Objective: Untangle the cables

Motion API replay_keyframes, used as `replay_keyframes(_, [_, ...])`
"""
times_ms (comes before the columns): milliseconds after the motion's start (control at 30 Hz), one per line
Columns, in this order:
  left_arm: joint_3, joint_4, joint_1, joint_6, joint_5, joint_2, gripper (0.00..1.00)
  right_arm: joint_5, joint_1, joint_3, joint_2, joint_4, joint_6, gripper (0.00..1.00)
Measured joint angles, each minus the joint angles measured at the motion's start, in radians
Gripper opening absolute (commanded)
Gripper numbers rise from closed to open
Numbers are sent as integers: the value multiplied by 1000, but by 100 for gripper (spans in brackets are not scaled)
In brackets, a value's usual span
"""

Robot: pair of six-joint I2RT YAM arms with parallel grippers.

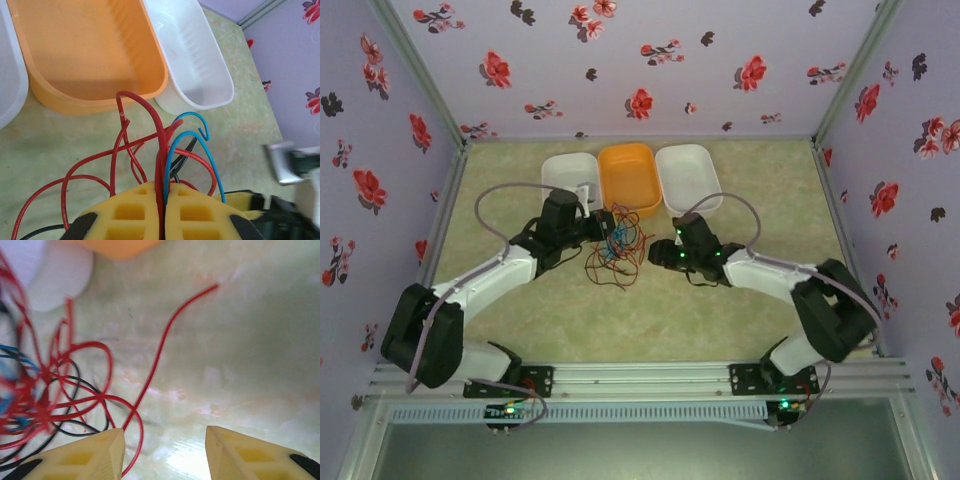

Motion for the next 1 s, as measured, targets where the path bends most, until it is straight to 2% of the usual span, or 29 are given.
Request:
replay_keyframes(100, [0, -2, 0, 2, -1, 0, 0, 55, 26, 5, -59, -35, -10, 55])
replay_keyframes(267, [0, -2, 0, 2, -6, 0, 0, 95, 59, 27, -56, -71, -12, 56])
replay_keyframes(500, [0, -2, 0, 2, -7, 0, 0, 103, 75, 75, -6, -91, -19, 57])
replay_keyframes(1000, [0, 0, 0, 3, -7, 20, 0, 129, 101, 106, -10, -117, -37, 67])
